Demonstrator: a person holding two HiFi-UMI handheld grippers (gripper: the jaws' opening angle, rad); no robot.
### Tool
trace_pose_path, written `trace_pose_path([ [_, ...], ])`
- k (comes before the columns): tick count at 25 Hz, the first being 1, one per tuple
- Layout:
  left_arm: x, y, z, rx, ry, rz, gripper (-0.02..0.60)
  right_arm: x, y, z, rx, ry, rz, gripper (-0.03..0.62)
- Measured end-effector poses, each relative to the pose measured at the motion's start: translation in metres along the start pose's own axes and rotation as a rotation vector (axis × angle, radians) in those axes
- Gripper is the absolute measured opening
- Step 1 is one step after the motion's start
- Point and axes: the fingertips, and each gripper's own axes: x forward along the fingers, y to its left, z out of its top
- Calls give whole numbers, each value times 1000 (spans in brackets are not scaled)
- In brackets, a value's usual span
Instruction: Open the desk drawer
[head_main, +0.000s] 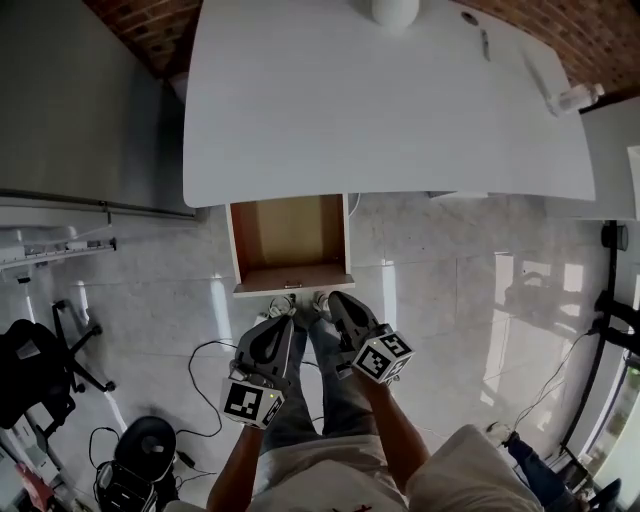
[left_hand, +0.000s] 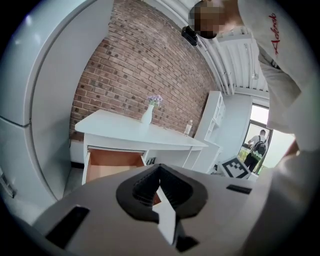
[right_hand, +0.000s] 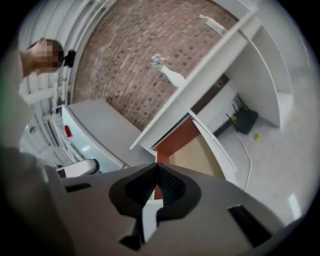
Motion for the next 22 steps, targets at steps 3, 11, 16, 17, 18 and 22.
trace_pose_path([
  [3, 3, -12, 19, 22, -21, -11, 12, -9, 35, 33, -303, 20, 11, 17],
  [11, -8, -52, 80, 99, -77, -35, 12, -51, 130, 106, -700, -14, 83, 17],
  [16, -27, -70, 116, 160, -59, -22, 12, -80, 173, 133, -735, -14, 138, 17],
  [17, -33, -72, 120, 164, -72, -17, 12, -88, 181, 136, -739, -17, 149, 17],
  [18, -39, -75, 124, 164, -81, -7, 12, -96, 187, 138, -742, -15, 157, 17],
  [22, -55, -84, 138, 172, -133, 30, 12, -123, 195, 144, -783, -7, 162, 17],
])
